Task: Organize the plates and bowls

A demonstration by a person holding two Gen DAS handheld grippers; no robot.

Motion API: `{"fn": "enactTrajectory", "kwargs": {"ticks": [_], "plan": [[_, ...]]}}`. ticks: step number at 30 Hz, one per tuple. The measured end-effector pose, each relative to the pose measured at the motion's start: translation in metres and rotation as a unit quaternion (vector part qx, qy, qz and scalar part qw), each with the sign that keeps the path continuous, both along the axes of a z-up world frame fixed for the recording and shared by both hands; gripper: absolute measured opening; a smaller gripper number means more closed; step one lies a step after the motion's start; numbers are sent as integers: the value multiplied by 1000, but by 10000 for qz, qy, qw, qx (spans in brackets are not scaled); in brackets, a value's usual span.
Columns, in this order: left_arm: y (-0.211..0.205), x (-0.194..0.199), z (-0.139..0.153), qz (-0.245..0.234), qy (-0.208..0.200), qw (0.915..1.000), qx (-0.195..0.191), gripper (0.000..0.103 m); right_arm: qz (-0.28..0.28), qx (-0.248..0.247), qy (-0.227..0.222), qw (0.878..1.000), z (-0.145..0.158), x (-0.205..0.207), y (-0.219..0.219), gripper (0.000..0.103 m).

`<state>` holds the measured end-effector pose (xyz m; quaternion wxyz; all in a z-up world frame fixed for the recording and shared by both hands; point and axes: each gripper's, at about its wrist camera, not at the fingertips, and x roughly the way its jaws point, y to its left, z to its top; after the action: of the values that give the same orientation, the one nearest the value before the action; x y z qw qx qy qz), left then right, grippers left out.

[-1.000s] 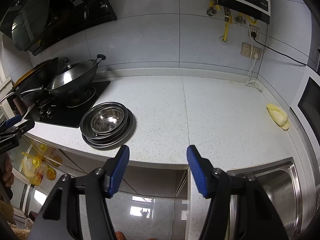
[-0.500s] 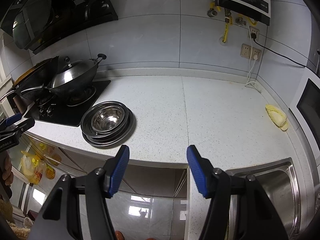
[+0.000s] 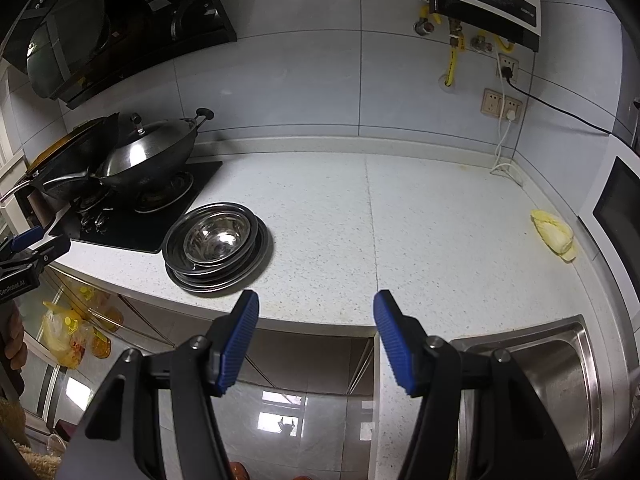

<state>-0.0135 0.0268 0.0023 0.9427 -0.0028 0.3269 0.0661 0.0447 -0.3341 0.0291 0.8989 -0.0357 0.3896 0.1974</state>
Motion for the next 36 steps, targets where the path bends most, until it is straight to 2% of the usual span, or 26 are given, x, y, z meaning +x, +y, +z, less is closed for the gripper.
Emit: {"fn": "enactTrajectory", "kwargs": {"ticks": [10, 26, 36], "plan": [[-2, 2, -1, -17, 30, 10000, 1, 94, -25, 1, 25, 10000, -2, 3, -4, 58], [8, 5, -5, 248, 86, 9997, -7, 94, 98, 10, 64, 9999, -6, 11, 5, 58], [-5, 10, -6, -11, 112, 9999, 8, 94, 0, -27, 68, 10000, -6, 11, 2, 58]]}}
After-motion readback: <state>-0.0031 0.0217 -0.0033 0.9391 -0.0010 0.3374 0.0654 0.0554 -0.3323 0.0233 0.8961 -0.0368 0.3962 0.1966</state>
